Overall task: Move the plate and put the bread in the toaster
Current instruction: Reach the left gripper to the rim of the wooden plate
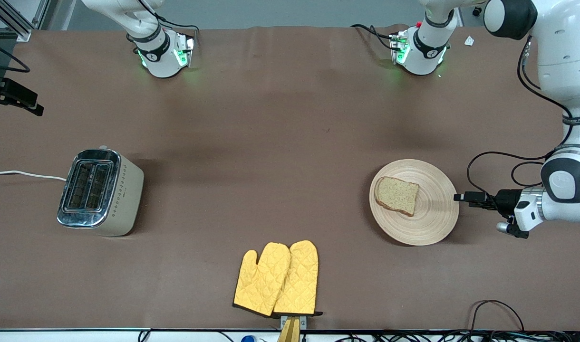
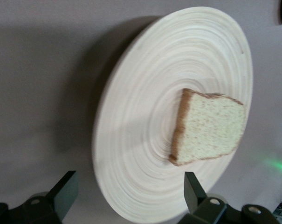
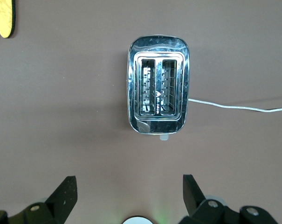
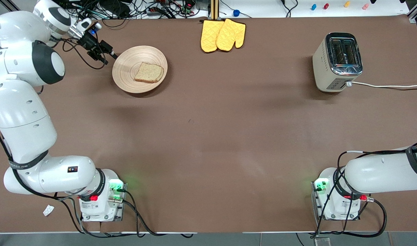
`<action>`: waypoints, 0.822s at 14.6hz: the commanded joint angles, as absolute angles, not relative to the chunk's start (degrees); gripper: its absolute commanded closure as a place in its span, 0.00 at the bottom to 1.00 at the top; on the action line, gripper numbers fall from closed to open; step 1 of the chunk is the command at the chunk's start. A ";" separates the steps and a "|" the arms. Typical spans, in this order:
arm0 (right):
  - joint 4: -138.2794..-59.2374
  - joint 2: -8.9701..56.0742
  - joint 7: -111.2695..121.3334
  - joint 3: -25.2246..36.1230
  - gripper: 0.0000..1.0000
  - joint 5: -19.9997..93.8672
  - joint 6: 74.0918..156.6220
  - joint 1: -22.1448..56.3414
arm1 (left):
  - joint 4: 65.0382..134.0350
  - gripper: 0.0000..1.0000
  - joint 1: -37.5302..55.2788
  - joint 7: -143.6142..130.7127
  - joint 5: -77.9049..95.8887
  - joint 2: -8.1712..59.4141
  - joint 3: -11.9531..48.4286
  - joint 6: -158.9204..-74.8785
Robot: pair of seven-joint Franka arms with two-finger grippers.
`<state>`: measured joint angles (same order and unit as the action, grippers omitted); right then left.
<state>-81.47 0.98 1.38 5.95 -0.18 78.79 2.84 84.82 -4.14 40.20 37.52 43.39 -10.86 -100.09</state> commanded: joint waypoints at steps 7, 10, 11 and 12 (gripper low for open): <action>-81.56 0.53 1.14 5.62 0.00 0.44 78.13 1.85 | 83.58 0.11 -4.31 47.01 44.91 49.31 -10.63 -101.07; -81.56 0.53 1.14 5.62 0.00 1.14 78.22 1.49 | 83.58 0.39 -4.39 50.96 44.91 49.75 -10.63 -101.07; -81.48 0.53 1.14 5.62 0.00 1.23 78.22 1.58 | 83.58 0.51 -4.39 52.11 44.91 49.75 -10.63 -100.99; -81.56 0.53 1.06 5.62 0.00 1.23 78.14 1.58 | 83.58 0.61 -4.39 52.64 44.91 49.75 -10.63 -100.99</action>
